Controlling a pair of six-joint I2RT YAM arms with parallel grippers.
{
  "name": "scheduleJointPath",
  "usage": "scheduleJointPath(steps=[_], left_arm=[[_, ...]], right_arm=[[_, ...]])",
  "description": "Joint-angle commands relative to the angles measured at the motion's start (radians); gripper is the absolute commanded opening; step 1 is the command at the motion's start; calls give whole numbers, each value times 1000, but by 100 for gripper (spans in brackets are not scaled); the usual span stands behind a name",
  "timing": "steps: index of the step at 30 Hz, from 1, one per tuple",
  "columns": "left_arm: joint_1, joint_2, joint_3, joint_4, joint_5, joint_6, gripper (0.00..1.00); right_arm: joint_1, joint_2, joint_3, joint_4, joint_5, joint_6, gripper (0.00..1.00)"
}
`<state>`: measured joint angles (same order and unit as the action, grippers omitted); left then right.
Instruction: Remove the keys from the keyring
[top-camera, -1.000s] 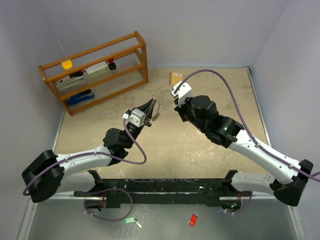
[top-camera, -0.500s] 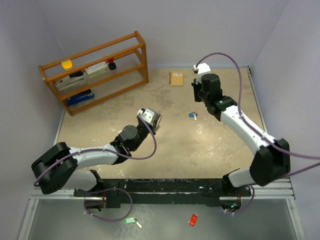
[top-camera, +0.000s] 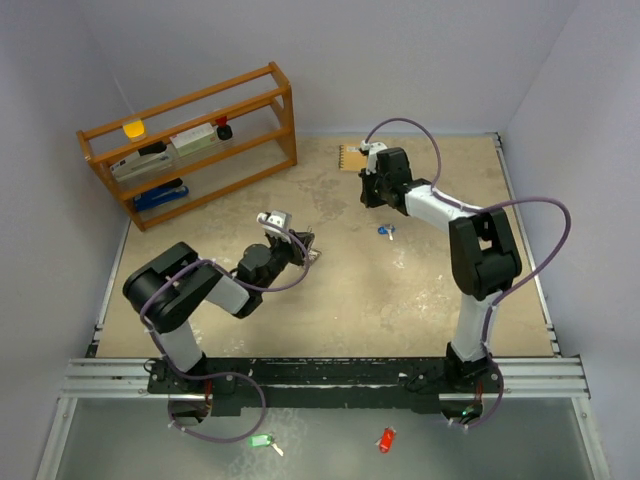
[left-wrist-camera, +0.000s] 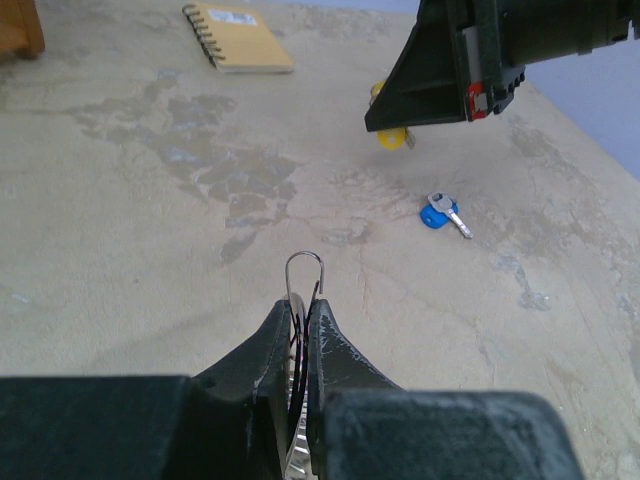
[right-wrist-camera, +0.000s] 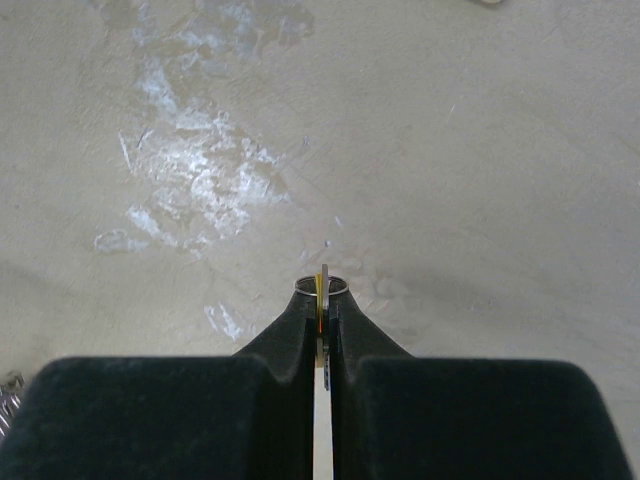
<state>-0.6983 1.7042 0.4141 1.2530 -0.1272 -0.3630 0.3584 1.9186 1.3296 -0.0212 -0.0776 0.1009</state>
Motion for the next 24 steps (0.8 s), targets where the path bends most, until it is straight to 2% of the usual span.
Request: scheduleJointPath(steps=[1,8,12,16,17,19,22,24], left_arm=[[18,92,37,208,101,-100,0],[63,203,111,204,85,-86,0],[81,205,122,152,15,-56,0],[89,203,131,95,-49,-17,8],[91,204,138,77,-51,-11,13],[92,209,152,47,-60,-4,22],[91,217,157,40,-76,-7,27],[91,219,151,41,-92,-10,31]], right_arm=[[-3,26,75,62,-63,15,0],[-3,114,126,40,-60,-4,0],[-3,142,126,46,-54,-5,0],[-3,171,141,43,-48,-12,0],[-3,180,149,37,-48,-13,1],[-3,195,162,28,-48,-15,10],[-3,202,165,29,-49,-15,25],[-2,200,164,28,-48,-16,30]])
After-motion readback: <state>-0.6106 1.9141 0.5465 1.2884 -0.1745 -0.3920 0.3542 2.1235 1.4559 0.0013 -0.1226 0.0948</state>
